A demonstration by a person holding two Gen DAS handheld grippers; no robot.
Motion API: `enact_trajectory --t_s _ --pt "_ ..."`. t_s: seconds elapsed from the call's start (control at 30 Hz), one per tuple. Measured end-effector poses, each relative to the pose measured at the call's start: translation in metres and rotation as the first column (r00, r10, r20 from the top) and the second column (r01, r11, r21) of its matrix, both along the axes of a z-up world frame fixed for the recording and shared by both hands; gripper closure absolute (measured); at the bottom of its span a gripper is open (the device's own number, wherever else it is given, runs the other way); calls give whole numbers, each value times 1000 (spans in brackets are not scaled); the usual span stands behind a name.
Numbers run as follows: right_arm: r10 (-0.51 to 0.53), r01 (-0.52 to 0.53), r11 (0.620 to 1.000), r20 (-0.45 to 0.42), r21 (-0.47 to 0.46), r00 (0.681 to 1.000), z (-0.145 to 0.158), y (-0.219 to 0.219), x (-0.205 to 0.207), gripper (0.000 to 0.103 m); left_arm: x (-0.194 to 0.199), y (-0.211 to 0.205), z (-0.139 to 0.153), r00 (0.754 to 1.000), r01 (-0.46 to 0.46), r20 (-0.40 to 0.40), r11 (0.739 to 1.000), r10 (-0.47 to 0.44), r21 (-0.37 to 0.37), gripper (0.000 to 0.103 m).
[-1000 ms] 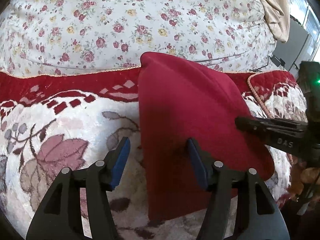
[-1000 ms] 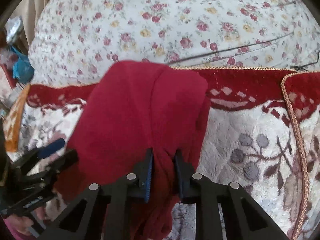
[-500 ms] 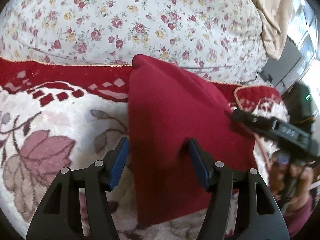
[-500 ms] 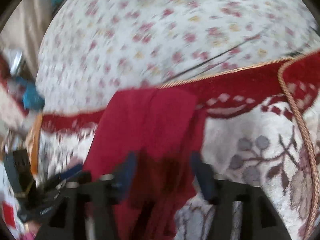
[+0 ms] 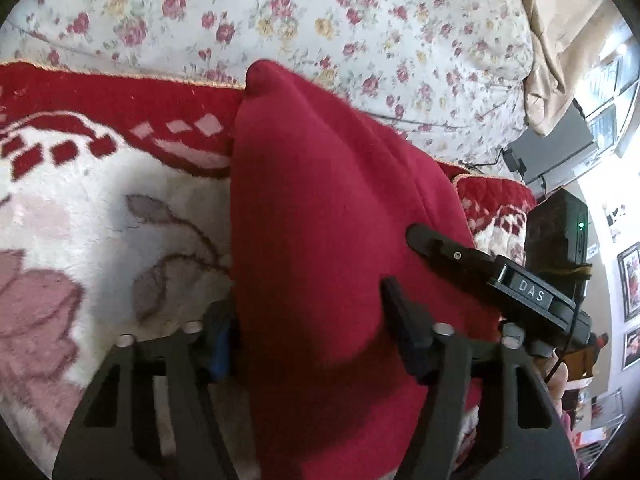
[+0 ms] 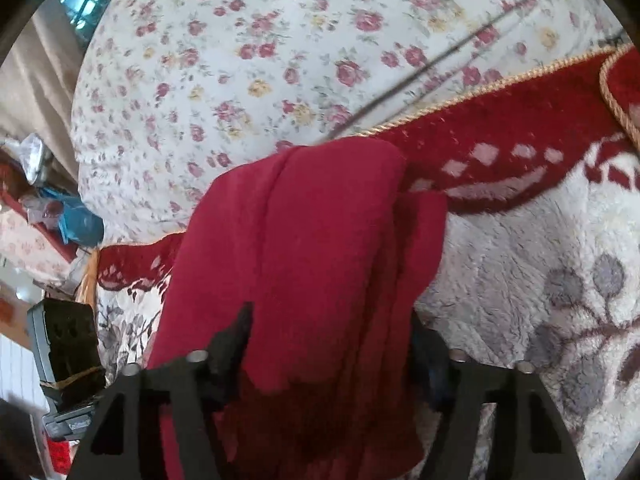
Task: Fold small clothes
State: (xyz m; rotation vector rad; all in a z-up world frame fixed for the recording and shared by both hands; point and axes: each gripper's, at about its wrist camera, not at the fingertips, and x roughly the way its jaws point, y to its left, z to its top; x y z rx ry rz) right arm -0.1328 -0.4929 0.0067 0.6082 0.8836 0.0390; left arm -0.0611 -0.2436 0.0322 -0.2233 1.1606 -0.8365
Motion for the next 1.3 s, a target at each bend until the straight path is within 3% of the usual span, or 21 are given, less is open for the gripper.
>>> enact_trajectory --t_s 0.07,0.17,0.23,0.33,0.43,0.53,0.6,0.7,0.8,0.9,0.97,1.0,1.03,1.2,1.3 --pt "5 -4 1000 25 -11 1000 11 6 -3 52 -10 11 16 1000 5 6 1000 -5 -9 48" --pt "63 -67 996 71 57 995 31 24 -14 54 -38 32 50 997 26 70 1000 -26 -4 48" --pt "115 -119 992 71 52 991 39 42 -22 54 -60 53 66 994 15 109 999 -20 49 48" --pt "206 -206 979 -1 13 979 40 79 -29 54 -79 80 56 998 -21 65 992 14 121 48" --pt "175 -183 981 -108 -67 979 34 100 -42 50 -91 100 32 997 -68 58 979 58 193 47" --pt "143 -153 972 -67 -178 987 54 107 -68 50 -99 113 32 990 -120 96 976 104 182 47" --pt "144 -134 953 15 -272 989 80 116 -89 50 -104 115 41 983 -138 148 971 110 195 46" --pt "261 -221 918 84 -329 962 98 136 -102 50 -106 110 52 964 -173 235 962 122 210 44" --pt "352 -300 880 80 -369 933 91 157 -97 51 -105 106 51 951 -193 281 958 129 212 44" --pt "345 -318 857 -7 -405 939 61 157 -89 54 -107 104 43 927 -230 348 943 137 241 44" --pt "314 -327 856 -101 -400 944 32 150 -85 54 -108 101 39 915 -233 383 943 129 238 44" --pt "299 -313 875 -97 -369 949 23 144 -85 54 -107 101 38 912 -236 388 942 131 237 44" --pt "289 -295 895 -68 -335 955 22 138 -87 54 -106 100 38 912 -238 388 943 135 231 44" --pt "271 -270 886 -53 -377 961 47 139 -97 54 -107 103 40 889 -264 435 937 145 228 44" --pt "247 -225 902 13 -368 969 66 139 -110 54 -108 103 42 878 -277 455 932 147 234 44"
